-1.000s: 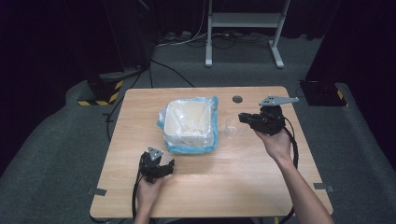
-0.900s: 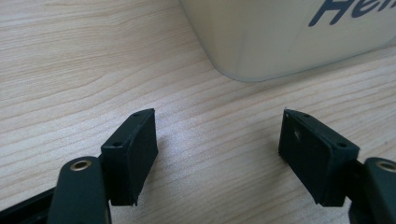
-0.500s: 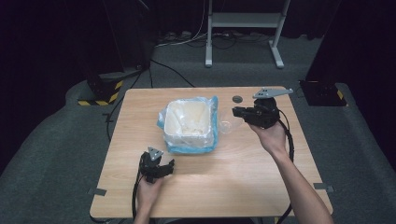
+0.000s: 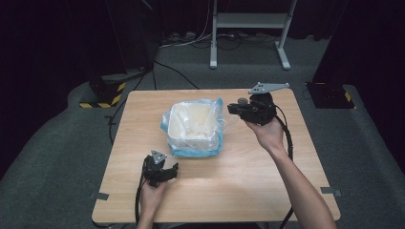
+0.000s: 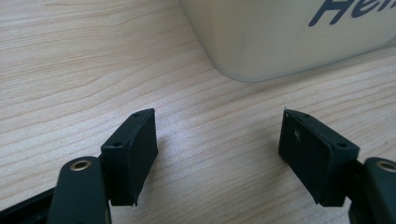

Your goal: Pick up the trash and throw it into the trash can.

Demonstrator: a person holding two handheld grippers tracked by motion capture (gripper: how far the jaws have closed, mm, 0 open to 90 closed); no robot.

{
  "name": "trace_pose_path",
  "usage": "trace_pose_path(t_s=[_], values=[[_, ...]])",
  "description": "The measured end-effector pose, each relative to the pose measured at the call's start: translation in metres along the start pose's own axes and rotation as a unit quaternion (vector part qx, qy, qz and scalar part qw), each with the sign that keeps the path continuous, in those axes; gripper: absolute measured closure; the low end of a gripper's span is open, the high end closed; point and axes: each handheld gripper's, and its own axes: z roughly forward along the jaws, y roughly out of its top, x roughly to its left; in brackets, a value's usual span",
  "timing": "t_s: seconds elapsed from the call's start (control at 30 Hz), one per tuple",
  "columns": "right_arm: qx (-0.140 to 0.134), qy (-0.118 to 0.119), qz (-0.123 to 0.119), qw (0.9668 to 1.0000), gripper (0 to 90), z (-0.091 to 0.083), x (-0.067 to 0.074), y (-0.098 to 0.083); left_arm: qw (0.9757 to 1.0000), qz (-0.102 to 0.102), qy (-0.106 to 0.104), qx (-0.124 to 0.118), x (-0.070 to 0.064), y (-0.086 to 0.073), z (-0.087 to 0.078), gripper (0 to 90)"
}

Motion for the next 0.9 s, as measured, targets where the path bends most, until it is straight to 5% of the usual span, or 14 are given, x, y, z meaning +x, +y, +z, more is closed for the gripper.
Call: trace_pose_path(t_s=[0.37, 0.4, 0.9], values=[[-0.005, 0.015, 0.004, 0.9999, 84.0, 0.015, 0.004, 0.007, 0.9999, 0.012, 0.007, -0.001, 0.002, 0.000, 0.000, 27.7], [-0.005, 0.016, 0.004, 0.9998, 84.0, 0.016, 0.005, 0.007, 1.0000, -0.001, 0.000, -0.001, 0.000, 0.000, 0.000, 27.7], [0.004, 0.027, -0.001, 0.9996, 84.0, 0.038, 0.013, 0.012, 1.0000, 0.000, 0.000, 0.000, 0.000, 0.000, 0.000, 27.7]])
